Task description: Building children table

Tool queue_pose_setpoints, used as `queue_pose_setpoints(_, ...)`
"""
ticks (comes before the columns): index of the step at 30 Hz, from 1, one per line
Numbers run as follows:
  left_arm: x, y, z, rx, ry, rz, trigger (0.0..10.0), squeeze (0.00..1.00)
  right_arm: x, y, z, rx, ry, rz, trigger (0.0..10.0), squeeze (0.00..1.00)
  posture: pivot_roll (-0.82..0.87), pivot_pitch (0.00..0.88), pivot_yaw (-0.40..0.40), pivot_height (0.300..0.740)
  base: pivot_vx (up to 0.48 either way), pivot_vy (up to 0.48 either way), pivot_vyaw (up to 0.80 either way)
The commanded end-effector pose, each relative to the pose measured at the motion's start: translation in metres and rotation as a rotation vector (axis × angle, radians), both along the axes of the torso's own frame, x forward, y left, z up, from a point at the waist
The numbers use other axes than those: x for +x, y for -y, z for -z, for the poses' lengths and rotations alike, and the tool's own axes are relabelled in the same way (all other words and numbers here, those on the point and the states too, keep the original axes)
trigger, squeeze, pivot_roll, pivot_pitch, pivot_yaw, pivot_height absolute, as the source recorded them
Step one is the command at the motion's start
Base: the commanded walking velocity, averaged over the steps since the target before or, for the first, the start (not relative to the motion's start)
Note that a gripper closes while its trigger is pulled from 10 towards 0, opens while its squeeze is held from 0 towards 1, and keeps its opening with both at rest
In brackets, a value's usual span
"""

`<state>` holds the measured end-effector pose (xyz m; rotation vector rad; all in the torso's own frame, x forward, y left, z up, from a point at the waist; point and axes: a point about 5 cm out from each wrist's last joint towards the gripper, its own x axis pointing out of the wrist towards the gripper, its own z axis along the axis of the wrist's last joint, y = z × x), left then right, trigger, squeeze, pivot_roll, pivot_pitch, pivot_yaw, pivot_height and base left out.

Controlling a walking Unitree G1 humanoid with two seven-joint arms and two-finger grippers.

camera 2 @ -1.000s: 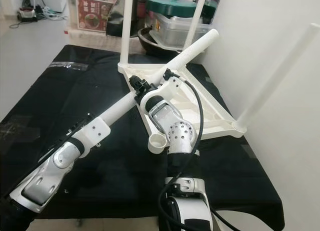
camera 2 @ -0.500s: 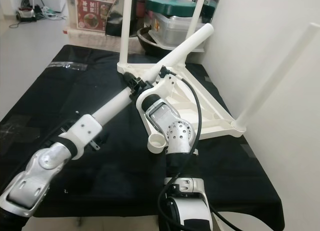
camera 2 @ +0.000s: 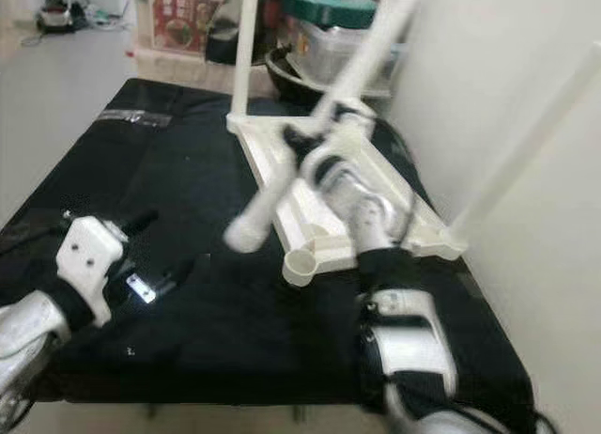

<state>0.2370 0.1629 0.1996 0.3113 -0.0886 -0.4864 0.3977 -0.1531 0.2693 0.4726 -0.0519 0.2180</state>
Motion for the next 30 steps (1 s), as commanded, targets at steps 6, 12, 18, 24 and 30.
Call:
queue_pose_setpoints(6, -0.001, -0.01, 0.006, -0.032, -0.024, -0.06, 10.0, 0.0, -0.002, 0.017, -0.018, -0.134, 0.133, 0.024, 0.0, 0.0, 0.14, 0.0, -0.196, 0.74, 0.0, 0.0, 0.0)
queue_pose_setpoints(12, -0.004, -0.019, 0.011, -0.053, -0.05, -0.099, 10.0, 0.0, -0.006, 0.023, -0.009, -0.209, 0.153, 0.011, 0.0, 0.0, 0.14, 0.0, -0.196, 0.74, 0.0, 0.0, 0.0)
queue_pose_setpoints(18, -0.008, -0.021, 0.017, -0.092, -0.076, -0.119, 10.0, 0.0, -0.013, 0.018, 0.013, -0.303, 0.147, -0.048, 0.0, 0.0, 0.13, 0.0, -0.194, 0.74, 0.0, 0.0, 0.0)
queue_pose_setpoints(24, -0.008, -0.025, 0.017, -0.107, -0.08, -0.126, 10.0, 0.0, -0.015, 0.015, 0.021, -0.324, 0.138, -0.081, 0.0, 0.0, 0.13, 0.0, -0.194, 0.74, 0.0, 0.0, 0.0)
queue_pose_setpoints(30, -0.009, -0.026, 0.018, -0.113, -0.084, -0.129, 10.0, 0.0, -0.018, 0.01, 0.027, -0.328, 0.134, -0.112, 0.0, 0.0, 0.14, 0.0, -0.195, 0.74, 0.0, 0.0, 0.0)
